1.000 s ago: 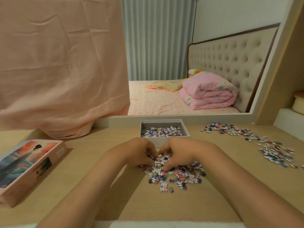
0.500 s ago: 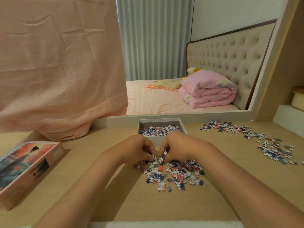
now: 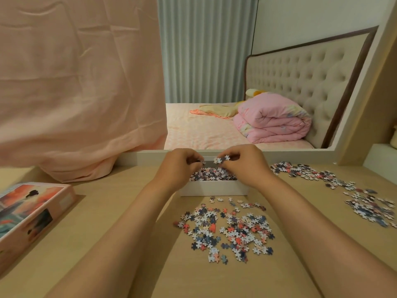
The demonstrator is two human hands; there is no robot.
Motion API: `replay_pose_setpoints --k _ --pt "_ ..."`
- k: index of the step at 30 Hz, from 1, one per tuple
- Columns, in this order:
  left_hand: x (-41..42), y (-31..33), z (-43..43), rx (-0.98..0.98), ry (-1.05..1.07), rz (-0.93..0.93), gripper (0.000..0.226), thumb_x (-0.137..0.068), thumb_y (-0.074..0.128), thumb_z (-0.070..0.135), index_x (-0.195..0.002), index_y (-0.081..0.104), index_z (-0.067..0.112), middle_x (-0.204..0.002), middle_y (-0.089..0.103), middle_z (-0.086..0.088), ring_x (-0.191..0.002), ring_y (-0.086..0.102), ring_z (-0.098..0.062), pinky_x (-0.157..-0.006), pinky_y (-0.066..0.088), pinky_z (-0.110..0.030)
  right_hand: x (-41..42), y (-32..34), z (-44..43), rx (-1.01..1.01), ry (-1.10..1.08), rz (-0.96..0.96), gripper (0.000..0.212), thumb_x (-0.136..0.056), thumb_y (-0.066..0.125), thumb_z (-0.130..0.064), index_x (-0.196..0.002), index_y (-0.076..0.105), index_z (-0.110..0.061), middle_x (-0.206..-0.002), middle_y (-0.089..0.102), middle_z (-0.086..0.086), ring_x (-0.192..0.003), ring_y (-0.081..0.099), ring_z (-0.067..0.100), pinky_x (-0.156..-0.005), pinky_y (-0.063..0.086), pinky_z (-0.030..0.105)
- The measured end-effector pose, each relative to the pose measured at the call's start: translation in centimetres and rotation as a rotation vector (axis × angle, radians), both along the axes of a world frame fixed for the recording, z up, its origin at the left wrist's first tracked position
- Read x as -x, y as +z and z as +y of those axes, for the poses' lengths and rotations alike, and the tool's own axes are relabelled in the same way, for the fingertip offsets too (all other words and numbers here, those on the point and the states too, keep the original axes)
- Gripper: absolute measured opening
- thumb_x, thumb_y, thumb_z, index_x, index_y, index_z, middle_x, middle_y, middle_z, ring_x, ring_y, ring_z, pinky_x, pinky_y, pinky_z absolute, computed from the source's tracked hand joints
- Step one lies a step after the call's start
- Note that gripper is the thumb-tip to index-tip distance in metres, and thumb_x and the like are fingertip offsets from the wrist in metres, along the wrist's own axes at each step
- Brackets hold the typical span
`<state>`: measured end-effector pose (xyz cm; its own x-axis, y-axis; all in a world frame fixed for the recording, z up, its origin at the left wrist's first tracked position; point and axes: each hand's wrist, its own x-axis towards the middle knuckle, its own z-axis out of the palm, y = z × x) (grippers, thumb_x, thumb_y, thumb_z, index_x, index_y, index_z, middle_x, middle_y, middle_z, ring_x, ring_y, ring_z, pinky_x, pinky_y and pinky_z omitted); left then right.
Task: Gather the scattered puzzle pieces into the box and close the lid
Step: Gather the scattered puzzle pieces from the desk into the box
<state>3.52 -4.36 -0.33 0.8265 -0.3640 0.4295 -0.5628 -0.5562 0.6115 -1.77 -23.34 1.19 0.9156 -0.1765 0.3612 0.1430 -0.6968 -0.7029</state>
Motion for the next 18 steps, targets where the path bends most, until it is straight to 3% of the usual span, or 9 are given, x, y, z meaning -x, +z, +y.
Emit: replay_pose_setpoints --k 3,5,8,9,12,15,18 --pt "-0.6 -1.1 -0.6 -0.071 -0.021 0.018 0.024 -0.093 0.065 0.017 -0.117 0.071 0.017 -0.1 0.073 0.001 -0.084 0.067 -0.008 -0.083 0.055 -0.028 -0.7 -1.5 -0.1 0.047 -0.009 -0.002 0.037 -0.085 0.069 -0.006 -0.119 0.072 -0.022 -0.1 0.068 -0.011 -0.089 0.062 0.006 -0.083 0.047 0.019" --pt "-0.7 -1.4 -0.6 -0.139 -0.009 -0.002 0.028 -0.095 0.062 0.018 -0.122 0.068 0.017 -0.11 0.07 -0.001 -0.094 0.065 -0.015 -0.088 0.052 -0.032 -1.0 -1.9 -0.2 0.013 0.037 0.022 0.046 -0.088 0.069 -0.008 -0.132 0.063 -0.021 -0.109 0.07 -0.009 -0.089 0.062 0.005 -0.088 0.048 0.022" --pt "-0.6 -1.4 -0.6 -0.201 -0.028 -0.068 0.027 -0.097 0.057 0.024 -0.122 0.068 0.021 -0.119 0.065 0.004 -0.105 0.06 -0.015 -0.092 0.048 -0.032 -1.1 -1.5 -0.5 -0.024 0.031 -0.017 0.039 -0.092 0.065 -0.007 -0.128 0.066 -0.021 -0.11 0.072 -0.009 -0.097 0.064 0.006 -0.095 0.051 0.028" --pt "-0.4 -1.3 -0.6 -0.211 -0.061 -0.08 0.027 -0.097 0.055 0.028 -0.121 0.067 0.025 -0.122 0.064 0.007 -0.108 0.059 -0.013 -0.093 0.047 -0.031 -0.9 -1.3 -0.7 -0.007 0.032 -0.022 0.034 -0.093 0.062 -0.005 -0.121 0.07 -0.022 -0.107 0.072 -0.009 -0.095 0.065 0.004 -0.092 0.052 0.028" --pt "0.5 -1.4 -1.1 -0.342 -0.189 -0.058 0.031 -0.097 0.05 0.036 -0.122 0.067 0.031 -0.131 0.058 0.016 -0.114 0.053 -0.008 -0.098 0.044 -0.031 0.3 -0.6 -0.5 0.203 0.116 0.109 0.04 -0.088 0.052 -0.004 -0.102 0.078 -0.032 -0.093 0.073 -0.016 -0.068 0.06 -0.005 -0.064 0.047 0.015" --pt "0.5 -1.6 -0.9 -0.478 -0.195 -0.037 0.035 -0.094 0.049 0.038 -0.124 0.067 0.032 -0.133 0.057 0.014 -0.119 0.05 -0.011 -0.1 0.043 -0.035 1.0 -0.8 -0.1 0.354 0.216 0.22 0.043 -0.088 0.05 -0.011 -0.106 0.076 -0.039 -0.086 0.071 -0.022 -0.055 0.057 -0.002 -0.051 0.041 0.009" --pt "0.3 -1.4 -0.4 -0.45 -0.179 -0.019 0.036 -0.093 0.051 0.04 -0.126 0.065 0.032 -0.133 0.056 0.013 -0.119 0.052 -0.011 -0.101 0.044 -0.035 1.1 -0.9 -0.3 0.334 0.207 0.219 0.042 -0.089 0.049 -0.012 -0.108 0.075 -0.038 -0.077 0.071 -0.019 -0.045 0.049 0.001 -0.046 0.038 0.01"
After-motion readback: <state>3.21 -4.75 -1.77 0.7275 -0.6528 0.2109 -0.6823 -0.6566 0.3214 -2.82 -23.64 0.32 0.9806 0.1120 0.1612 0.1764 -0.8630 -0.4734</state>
